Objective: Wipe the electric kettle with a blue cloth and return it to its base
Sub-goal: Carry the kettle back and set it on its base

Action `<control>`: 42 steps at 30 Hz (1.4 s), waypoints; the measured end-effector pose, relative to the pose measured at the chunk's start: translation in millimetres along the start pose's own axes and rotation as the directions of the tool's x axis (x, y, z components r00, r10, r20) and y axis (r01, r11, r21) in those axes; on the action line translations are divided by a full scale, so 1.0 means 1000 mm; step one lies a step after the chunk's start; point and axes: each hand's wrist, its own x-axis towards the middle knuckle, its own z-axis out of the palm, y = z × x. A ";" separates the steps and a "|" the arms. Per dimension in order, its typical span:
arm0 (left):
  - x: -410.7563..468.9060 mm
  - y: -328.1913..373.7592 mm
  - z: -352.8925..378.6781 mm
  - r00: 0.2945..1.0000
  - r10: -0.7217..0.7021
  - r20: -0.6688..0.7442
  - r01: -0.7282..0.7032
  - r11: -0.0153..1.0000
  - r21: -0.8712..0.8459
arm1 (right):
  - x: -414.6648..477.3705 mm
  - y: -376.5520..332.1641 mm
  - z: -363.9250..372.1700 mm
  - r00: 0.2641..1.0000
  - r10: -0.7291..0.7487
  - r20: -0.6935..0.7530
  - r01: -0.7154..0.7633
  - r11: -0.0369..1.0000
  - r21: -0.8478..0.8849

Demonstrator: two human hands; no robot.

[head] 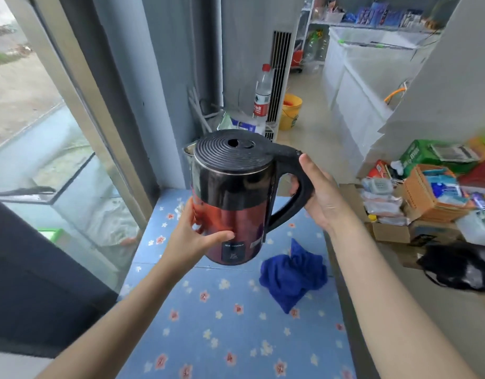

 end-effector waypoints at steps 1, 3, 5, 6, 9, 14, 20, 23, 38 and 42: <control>0.001 0.027 -0.001 1.000 0.002 0.025 -0.002 1.000 0.004 | -0.006 -0.028 0.001 0.999 0.006 -0.035 -0.005 1.000 0.009; 0.003 0.083 -0.004 0.996 0.004 0.084 -0.006 1.000 0.012 | -0.019 -0.084 -0.001 0.995 0.007 -0.097 -0.005 1.000 0.023; 0.005 0.133 -0.003 0.991 -0.001 0.137 -0.001 1.000 0.009 | -0.034 -0.134 -0.007 0.991 0.001 -0.137 0.007 0.999 0.052; 0.006 0.155 0.001 0.986 -0.003 0.164 0.002 1.000 0.012 | -0.042 -0.155 -0.012 0.987 -0.008 -0.158 0.020 0.997 0.077; 0.000 0.207 0.025 0.968 0.017 0.252 -0.017 1.000 -0.002 | -0.071 -0.206 -0.039 0.979 -0.031 -0.199 0.053 0.993 0.104; -0.019 0.259 0.112 0.910 0.078 0.408 -0.072 0.997 -0.030 | -0.142 -0.267 -0.115 0.955 -0.105 -0.278 0.117 0.993 0.029; -0.049 0.321 0.262 0.857 0.134 0.498 -0.104 0.991 -0.088 | -0.222 -0.331 -0.245 0.899 -0.167 -0.405 0.184 0.983 0.003; -0.057 0.346 0.333 0.823 0.158 0.546 -0.121 0.987 -0.103 | -0.251 -0.349 -0.311 0.866 -0.185 -0.465 0.171 0.983 -0.072; -0.046 0.435 0.728 0.620 0.193 0.761 -0.144 0.981 -0.131 | -0.319 -0.418 -0.682 0.742 -0.216 -0.635 0.244 0.969 -0.044; -0.053 0.458 0.838 0.549 0.187 0.815 -0.119 0.982 -0.145 | -0.344 -0.437 -0.785 0.676 -0.225 -0.702 0.249 0.966 -0.069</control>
